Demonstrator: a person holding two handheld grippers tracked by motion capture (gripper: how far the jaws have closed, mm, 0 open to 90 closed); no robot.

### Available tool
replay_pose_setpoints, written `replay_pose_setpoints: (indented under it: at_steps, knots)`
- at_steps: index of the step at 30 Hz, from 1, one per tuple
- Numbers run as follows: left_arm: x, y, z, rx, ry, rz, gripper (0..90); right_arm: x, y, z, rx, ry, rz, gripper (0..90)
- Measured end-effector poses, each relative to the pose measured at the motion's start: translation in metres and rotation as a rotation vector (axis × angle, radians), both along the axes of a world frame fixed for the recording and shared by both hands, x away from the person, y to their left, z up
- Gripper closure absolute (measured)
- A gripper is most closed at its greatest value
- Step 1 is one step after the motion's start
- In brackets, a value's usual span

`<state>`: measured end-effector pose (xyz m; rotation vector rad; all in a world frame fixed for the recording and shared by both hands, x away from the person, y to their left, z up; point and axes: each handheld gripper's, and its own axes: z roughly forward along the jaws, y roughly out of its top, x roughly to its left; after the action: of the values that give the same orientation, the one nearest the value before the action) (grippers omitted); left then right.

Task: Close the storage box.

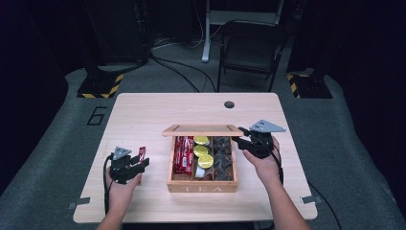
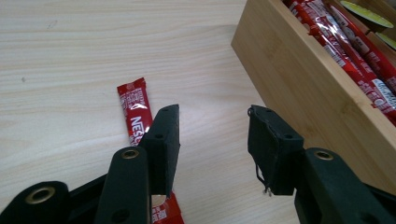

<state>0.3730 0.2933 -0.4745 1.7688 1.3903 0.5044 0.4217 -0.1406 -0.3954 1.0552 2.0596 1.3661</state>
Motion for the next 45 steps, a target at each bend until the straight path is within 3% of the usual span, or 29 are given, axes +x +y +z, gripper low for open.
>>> replay_pose_setpoints:
  at_steps: [5, 14, 22, 33, 45]
  knots:
    - [0.001, -0.007, 0.006, -0.006, -0.013, -0.017, 51.9, 0.000, 0.000, 0.000, -0.002, -0.001, -0.002, 58.5]
    - [-0.002, -0.027, 0.030, -0.014, -0.051, -0.091, 47.9, -0.004, 0.001, -0.002, -0.010, 0.000, -0.002, 58.2]
    - [-0.002, -0.042, 0.047, -0.021, -0.081, -0.129, 47.1, -0.004, 0.001, -0.002, -0.012, -0.003, -0.001, 58.1]
    - [0.002, -0.056, 0.077, 0.014, -0.120, -0.187, 48.9, -0.002, 0.000, -0.001, 0.002, -0.003, -0.004, 58.0]
    - [0.003, -0.068, 0.097, 0.029, -0.165, -0.221, 51.2, -0.004, 0.001, -0.003, -0.011, -0.005, -0.001, 58.0]
